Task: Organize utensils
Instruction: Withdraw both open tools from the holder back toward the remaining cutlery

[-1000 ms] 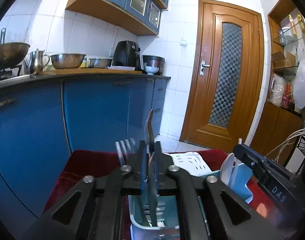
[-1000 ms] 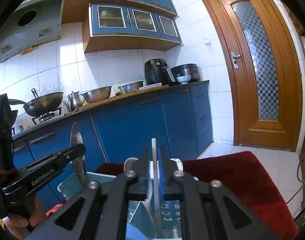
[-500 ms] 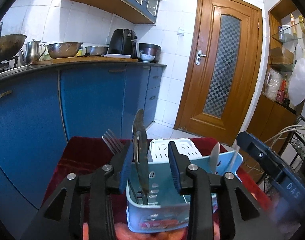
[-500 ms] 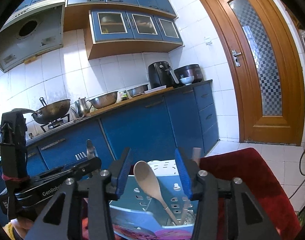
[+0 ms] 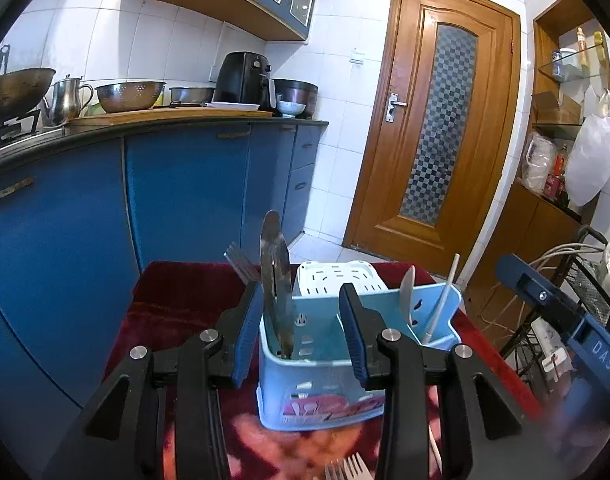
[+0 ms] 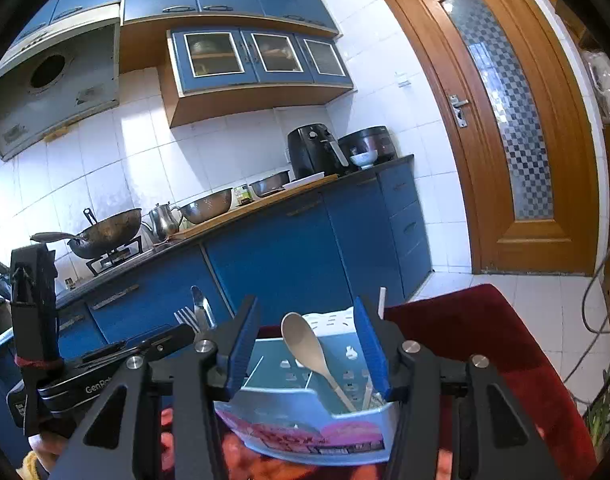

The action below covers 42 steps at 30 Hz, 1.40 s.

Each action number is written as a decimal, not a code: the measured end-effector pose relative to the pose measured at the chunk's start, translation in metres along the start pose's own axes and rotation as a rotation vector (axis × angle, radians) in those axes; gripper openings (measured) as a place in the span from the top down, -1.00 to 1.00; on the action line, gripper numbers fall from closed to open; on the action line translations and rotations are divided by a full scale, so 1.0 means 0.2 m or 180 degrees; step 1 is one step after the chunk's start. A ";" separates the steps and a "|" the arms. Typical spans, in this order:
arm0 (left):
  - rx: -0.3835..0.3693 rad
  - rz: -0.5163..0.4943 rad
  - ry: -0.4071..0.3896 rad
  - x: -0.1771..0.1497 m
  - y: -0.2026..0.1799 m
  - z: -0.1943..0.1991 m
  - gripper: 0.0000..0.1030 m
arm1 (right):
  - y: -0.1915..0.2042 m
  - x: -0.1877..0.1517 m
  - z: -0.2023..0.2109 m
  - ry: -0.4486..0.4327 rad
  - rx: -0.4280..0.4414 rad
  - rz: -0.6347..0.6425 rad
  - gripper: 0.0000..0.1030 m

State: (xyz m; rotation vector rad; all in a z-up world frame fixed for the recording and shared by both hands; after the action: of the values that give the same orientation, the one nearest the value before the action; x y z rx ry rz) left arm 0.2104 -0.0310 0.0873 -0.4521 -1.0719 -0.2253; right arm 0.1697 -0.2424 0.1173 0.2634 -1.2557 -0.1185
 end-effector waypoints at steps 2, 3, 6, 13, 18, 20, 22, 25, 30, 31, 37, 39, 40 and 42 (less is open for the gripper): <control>0.0010 0.0008 0.0019 -0.02 0.00 0.04 0.22 | -0.01 0.00 0.03 0.0022 -0.0004 -0.0032 0.00; 0.0015 0.0016 0.0030 -0.02 0.00 0.05 0.22 | -0.02 0.00 0.04 0.0038 -0.0006 -0.0046 0.00; 0.0030 0.0033 0.0069 -0.05 0.00 0.09 0.22 | -0.04 -0.02 0.08 0.0107 -0.0022 -0.0094 0.00; 0.0091 0.0092 0.0139 -0.14 0.01 0.19 0.22 | -0.11 -0.10 0.16 0.0343 -0.0107 -0.0242 0.00; 0.0129 0.0152 0.0262 -0.24 0.01 0.23 0.22 | -0.17 -0.18 0.21 0.0519 -0.0197 -0.0311 -0.01; 0.0144 0.0188 0.0333 -0.28 0.02 0.24 0.22 | -0.20 -0.22 0.23 0.0579 -0.0234 -0.0316 -0.01; 0.0145 0.0229 0.0404 -0.31 0.03 0.24 0.22 | -0.22 -0.27 0.25 0.0654 -0.0278 -0.0310 -0.01; 0.0119 0.0302 0.0538 -0.38 0.04 0.23 0.22 | -0.24 -0.33 0.26 0.0746 -0.0308 -0.0309 -0.01; 0.0105 0.0380 0.0799 -0.51 0.04 0.20 0.22 | -0.25 -0.42 0.29 0.0899 -0.0369 -0.0229 -0.01; 0.0107 0.0390 0.0837 -0.53 0.04 0.19 0.22 | -0.25 -0.43 0.29 0.0928 -0.0379 -0.0217 -0.01; 0.0103 0.0436 0.1153 -0.66 0.02 0.15 0.22 | -0.26 -0.55 0.29 0.1177 -0.0435 -0.0167 -0.01; 0.0082 0.0440 0.1251 -0.70 0.01 0.13 0.22 | -0.26 -0.58 0.29 0.1243 -0.0465 -0.0143 -0.01; 0.0072 0.0441 0.1315 -0.73 0.00 0.12 0.22 | -0.26 -0.60 0.29 0.1292 -0.0483 -0.0129 -0.01; 0.0067 0.0435 0.1401 -0.77 -0.02 0.11 0.22 | -0.27 -0.64 0.29 0.1387 -0.0483 -0.0133 -0.01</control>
State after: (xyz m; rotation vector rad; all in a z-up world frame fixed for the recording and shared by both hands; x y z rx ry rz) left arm 0.1191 -0.0300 -0.0379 -0.4303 -0.6097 -0.1811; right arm 0.0784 -0.2715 0.0017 0.1719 -0.8043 -0.1808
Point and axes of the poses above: each gripper's, at about its wrist camera, not at the fingertips, and z roughly against the way its jaws point, y to its left, x to its top, the point moved 6 cm from there along -z, roughly the way its jaws point, and after that the axes turned 11 degrees about -x, right-handed, at the moved point
